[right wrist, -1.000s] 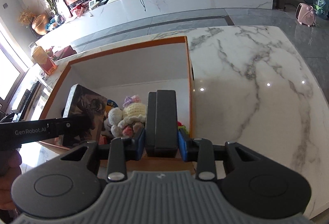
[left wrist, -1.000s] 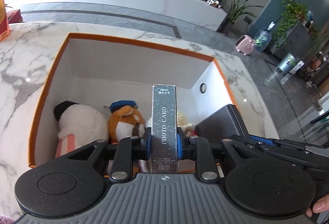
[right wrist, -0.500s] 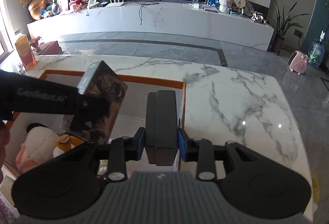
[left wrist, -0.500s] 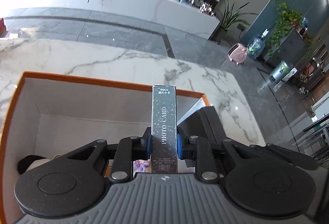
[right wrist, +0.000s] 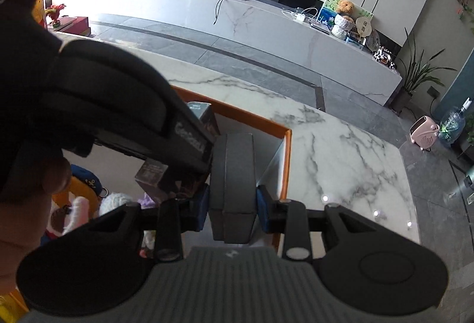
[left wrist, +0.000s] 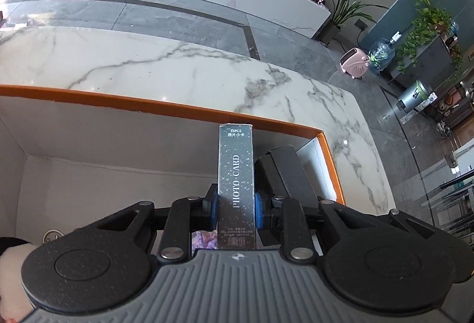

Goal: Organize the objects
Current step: 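Lower the card box with the left tool while the right tool lowers the gray box into the orange box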

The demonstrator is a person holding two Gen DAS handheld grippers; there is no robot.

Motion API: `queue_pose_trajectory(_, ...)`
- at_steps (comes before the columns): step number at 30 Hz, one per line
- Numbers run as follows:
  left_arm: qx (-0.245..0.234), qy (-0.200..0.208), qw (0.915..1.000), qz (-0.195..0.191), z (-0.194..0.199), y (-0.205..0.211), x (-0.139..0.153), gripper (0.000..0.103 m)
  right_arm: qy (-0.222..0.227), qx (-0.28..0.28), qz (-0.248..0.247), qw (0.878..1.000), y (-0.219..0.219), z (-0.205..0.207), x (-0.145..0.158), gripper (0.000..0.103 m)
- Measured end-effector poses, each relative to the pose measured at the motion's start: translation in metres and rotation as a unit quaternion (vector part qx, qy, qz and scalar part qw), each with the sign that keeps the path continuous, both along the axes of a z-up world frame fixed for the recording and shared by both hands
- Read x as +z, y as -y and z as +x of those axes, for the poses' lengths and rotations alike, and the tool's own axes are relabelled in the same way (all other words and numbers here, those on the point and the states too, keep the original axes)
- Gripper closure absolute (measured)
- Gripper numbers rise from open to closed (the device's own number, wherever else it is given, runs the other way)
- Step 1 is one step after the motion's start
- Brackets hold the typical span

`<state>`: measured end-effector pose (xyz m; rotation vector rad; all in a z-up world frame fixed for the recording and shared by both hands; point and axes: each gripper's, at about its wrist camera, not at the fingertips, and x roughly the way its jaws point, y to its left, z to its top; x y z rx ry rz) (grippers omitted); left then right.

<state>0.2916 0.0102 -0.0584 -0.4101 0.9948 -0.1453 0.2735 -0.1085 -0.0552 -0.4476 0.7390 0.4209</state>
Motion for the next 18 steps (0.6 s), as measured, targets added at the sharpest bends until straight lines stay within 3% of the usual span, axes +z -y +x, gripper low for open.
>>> queue_pose_trajectory(10,-0.010,-0.014,0.9998,0.005,0.002,0.000,-0.003,0.077,-0.003,0.020,0.002,1.000,0.003,0.001,-0.005,0.067)
queue_pose_trajectory(12,-0.006,-0.008,0.9999,0.013,0.002,0.000,-0.001,0.077,-0.001,0.025,0.007,1.000,0.006,-0.002,-0.001,0.066)
queue_pose_trajectory(13,-0.006,-0.004,0.9999,0.014,0.001,0.000,0.002,0.077,0.004,0.023,0.007,1.000,0.009,-0.004,0.002,0.059)
queue_pose_trajectory(18,-0.006,-0.007,0.9996,0.026,0.003,0.004,0.008,0.077,-0.003,0.024,0.052,0.998,0.028,-0.011,0.024,0.058)
